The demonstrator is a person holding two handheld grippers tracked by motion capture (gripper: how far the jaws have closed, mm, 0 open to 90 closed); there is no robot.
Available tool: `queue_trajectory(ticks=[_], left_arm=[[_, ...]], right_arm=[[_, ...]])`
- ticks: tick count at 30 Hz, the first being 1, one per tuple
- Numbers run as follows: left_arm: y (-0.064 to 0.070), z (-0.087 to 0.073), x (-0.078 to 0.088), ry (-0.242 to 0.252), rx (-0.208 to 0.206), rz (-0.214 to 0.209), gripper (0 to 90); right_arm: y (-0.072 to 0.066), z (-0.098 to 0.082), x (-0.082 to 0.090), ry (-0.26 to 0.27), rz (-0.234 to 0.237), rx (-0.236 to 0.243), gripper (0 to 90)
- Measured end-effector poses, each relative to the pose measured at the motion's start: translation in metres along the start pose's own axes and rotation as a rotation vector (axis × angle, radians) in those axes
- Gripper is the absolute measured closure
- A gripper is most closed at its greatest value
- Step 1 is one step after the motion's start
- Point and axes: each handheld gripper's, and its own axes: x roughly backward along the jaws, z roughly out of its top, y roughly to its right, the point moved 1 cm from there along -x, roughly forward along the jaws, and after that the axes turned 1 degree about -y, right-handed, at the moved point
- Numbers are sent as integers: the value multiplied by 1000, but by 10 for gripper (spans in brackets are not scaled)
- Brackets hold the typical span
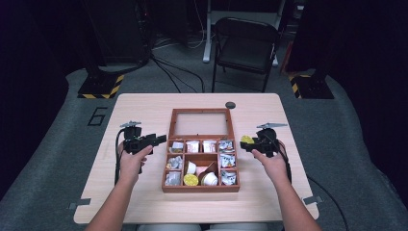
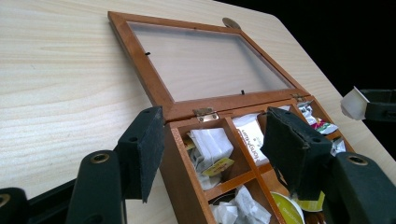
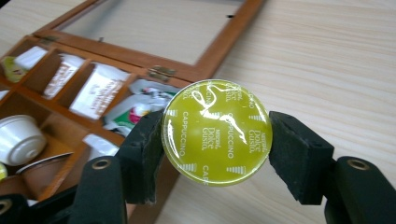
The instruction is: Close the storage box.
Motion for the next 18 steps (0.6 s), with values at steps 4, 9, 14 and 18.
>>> queue_trajectory(ticks=[4,9,14,18], left_arm=[[0,1,-1,4,-3,0,382],[0,1,-2,-5,-7,3,382],[-1,1,-4,-10,-11,5,382],[-2,0,-3,-7,-6,6,382]], right_arm=[[17,-6,0,-7,-67,-15,374],[38,-13,1,-7,-83,-83,374],[51,-17,4,-9,-151,-97,374],[62,-22,4,-18,-204,-118,374]])
